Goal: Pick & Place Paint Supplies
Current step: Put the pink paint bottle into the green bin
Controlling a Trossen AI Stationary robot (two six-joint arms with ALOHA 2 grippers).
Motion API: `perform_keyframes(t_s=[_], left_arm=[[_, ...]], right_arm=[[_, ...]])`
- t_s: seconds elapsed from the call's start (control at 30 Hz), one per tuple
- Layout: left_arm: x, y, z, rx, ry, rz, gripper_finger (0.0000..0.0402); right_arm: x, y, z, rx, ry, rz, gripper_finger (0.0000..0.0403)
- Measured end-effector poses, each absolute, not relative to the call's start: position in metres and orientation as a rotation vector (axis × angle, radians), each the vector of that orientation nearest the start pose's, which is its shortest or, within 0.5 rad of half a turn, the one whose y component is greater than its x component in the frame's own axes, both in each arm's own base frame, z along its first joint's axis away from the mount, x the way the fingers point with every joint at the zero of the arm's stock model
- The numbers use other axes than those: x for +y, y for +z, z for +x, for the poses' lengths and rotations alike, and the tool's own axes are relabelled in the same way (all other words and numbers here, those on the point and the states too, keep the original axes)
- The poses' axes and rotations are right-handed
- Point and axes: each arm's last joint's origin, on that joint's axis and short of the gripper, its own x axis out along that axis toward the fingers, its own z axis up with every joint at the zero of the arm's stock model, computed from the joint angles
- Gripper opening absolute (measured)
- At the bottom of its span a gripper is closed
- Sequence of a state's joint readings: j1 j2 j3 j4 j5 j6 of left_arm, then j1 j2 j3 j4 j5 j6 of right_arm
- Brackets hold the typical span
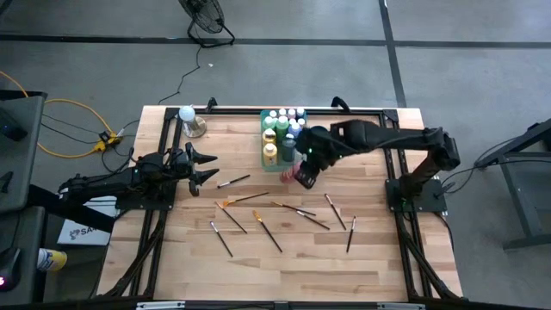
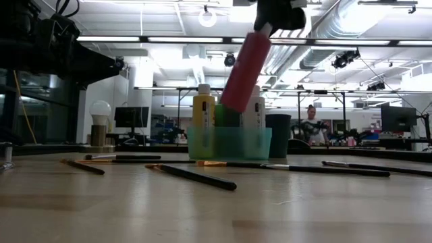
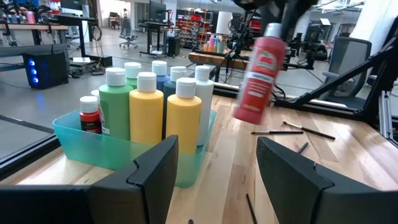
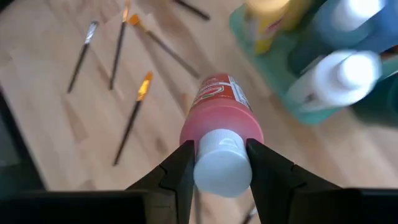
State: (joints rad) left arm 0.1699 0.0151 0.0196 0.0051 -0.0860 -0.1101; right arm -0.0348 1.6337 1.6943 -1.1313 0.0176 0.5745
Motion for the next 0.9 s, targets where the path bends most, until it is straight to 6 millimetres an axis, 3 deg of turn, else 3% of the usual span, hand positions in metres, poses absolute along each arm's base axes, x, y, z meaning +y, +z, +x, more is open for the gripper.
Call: perform_keyframes(t_s=[0.37,0.9], left_arm=[[0.019,0.170,0.096,-0.023,0.255,-0.109,0.0211],[0.019,0.170,0.096,-0.024,0.255,-0.109,0.0211]], right_arm=[[-0.054,0.357,0.332,0.993,-0.421,0.524,0.0116],[-0.088,0.320,0.361,1.084,-0.476,0.546,0.0123]])
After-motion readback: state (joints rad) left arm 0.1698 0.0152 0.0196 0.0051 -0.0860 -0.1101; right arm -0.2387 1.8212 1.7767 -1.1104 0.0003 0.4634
